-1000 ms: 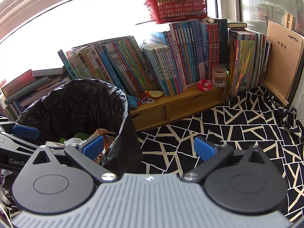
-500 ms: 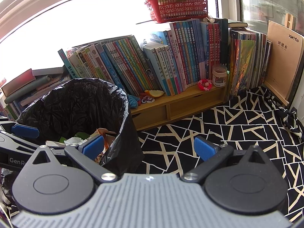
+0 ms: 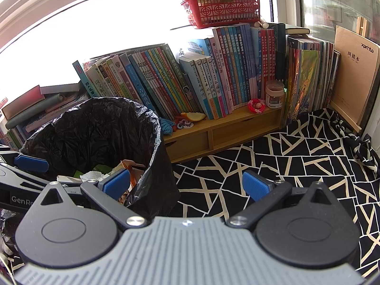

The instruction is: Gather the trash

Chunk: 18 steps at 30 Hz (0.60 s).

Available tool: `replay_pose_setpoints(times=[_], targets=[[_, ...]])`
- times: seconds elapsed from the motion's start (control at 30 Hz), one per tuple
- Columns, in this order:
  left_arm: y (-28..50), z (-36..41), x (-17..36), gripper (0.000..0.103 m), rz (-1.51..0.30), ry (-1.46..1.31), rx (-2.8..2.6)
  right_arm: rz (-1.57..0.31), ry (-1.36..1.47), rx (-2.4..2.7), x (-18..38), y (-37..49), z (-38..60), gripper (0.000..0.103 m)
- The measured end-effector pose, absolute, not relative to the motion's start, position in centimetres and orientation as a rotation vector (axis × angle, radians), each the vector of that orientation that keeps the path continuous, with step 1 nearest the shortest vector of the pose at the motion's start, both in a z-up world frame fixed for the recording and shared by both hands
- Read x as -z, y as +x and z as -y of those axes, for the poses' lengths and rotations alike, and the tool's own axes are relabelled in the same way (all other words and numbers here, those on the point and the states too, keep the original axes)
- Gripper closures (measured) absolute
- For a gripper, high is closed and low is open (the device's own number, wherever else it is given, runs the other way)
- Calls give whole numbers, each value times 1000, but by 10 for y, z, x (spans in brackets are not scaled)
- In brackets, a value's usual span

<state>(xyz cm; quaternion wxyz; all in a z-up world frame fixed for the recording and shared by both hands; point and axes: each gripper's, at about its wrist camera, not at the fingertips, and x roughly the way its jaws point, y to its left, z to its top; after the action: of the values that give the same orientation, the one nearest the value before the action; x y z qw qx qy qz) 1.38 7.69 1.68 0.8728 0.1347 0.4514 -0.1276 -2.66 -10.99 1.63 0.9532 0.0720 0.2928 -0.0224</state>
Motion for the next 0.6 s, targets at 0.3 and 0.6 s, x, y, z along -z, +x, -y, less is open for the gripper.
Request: replay_pose_setpoints(times=[0.3, 0.6], targets=[[14, -79, -15, 13, -945, 281, 261, -595, 146, 46, -16, -27, 110, 0], [14, -80, -15, 13, -948, 280, 259, -595, 145, 44, -16, -26, 110, 0]])
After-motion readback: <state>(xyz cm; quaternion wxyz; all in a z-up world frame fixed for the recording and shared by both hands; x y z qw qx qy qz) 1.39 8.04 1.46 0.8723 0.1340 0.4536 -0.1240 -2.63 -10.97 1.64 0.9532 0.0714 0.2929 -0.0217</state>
